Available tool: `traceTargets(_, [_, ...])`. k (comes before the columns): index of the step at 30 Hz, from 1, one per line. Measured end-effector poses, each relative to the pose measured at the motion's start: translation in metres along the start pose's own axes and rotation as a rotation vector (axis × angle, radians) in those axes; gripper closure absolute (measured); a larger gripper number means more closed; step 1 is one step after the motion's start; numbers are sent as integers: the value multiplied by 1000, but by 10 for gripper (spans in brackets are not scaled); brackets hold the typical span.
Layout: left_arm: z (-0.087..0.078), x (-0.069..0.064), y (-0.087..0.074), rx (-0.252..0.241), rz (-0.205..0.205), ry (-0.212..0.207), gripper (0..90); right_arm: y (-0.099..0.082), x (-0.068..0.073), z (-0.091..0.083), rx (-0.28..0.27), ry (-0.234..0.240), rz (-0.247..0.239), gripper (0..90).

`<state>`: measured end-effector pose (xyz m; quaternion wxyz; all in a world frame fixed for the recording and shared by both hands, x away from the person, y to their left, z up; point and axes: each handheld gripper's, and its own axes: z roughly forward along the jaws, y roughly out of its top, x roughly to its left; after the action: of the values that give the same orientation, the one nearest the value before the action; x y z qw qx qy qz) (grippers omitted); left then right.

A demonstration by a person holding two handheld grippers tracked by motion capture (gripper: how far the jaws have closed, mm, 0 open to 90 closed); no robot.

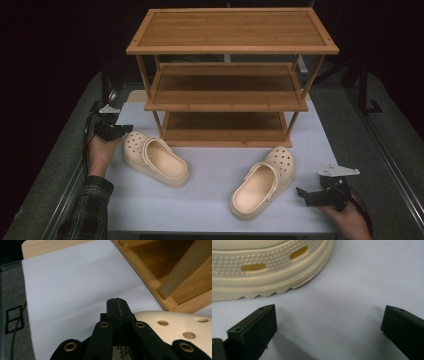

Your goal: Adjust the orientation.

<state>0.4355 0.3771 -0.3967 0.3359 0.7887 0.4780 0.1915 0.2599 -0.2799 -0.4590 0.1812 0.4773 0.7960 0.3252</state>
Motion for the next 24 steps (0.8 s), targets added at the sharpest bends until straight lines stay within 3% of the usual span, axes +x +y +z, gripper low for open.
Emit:
traceTargets(17, [-6,-29,-12,-42,13,-78,900,0,0,0,1,-1,0,0])
traceTargets(24, [-7,-48,-16,-46,39,-103,900,0,0,0,1,0,-1,0])
